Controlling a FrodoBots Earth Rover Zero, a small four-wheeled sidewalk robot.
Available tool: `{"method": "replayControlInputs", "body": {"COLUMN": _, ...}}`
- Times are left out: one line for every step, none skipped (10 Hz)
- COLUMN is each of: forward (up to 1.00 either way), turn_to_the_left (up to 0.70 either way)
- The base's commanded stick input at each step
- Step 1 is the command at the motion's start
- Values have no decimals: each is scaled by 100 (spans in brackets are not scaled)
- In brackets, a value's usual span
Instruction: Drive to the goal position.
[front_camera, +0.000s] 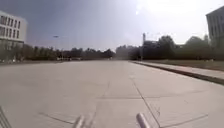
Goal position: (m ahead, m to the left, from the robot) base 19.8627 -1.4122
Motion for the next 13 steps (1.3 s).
{"method": "replayControlInputs", "body": {"forward": 100, "turn_to_the_left": 0}}
{"method": "replayControlInputs", "body": {"forward": 100, "turn_to_the_left": 0}}
{"method": "replayControlInputs", "body": {"forward": 100, "turn_to_the_left": 0}}
{"method": "replayControlInputs", "body": {"forward": 100, "turn_to_the_left": 0}}
{"method": "replayControlInputs", "body": {"forward": 100, "turn_to_the_left": 0}}
{"method": "replayControlInputs", "body": {"forward": 100, "turn_to_the_left": 0}}
{"method": "replayControlInputs", "body": {"forward": 100, "turn_to_the_left": 0}}
{"method": "replayControlInputs", "body": {"forward": 100, "turn_to_the_left": 0}}
{"method": "replayControlInputs", "body": {"forward": 100, "turn_to_the_left": 0}}
{"method": "replayControlInputs", "body": {"forward": 100, "turn_to_the_left": 0}}
{"method": "replayControlInputs", "body": {"forward": 100, "turn_to_the_left": 0}}
{"method": "replayControlInputs", "body": {"forward": 100, "turn_to_the_left": 0}}
{"method": "replayControlInputs", "body": {"forward": 100, "turn_to_the_left": 0}}
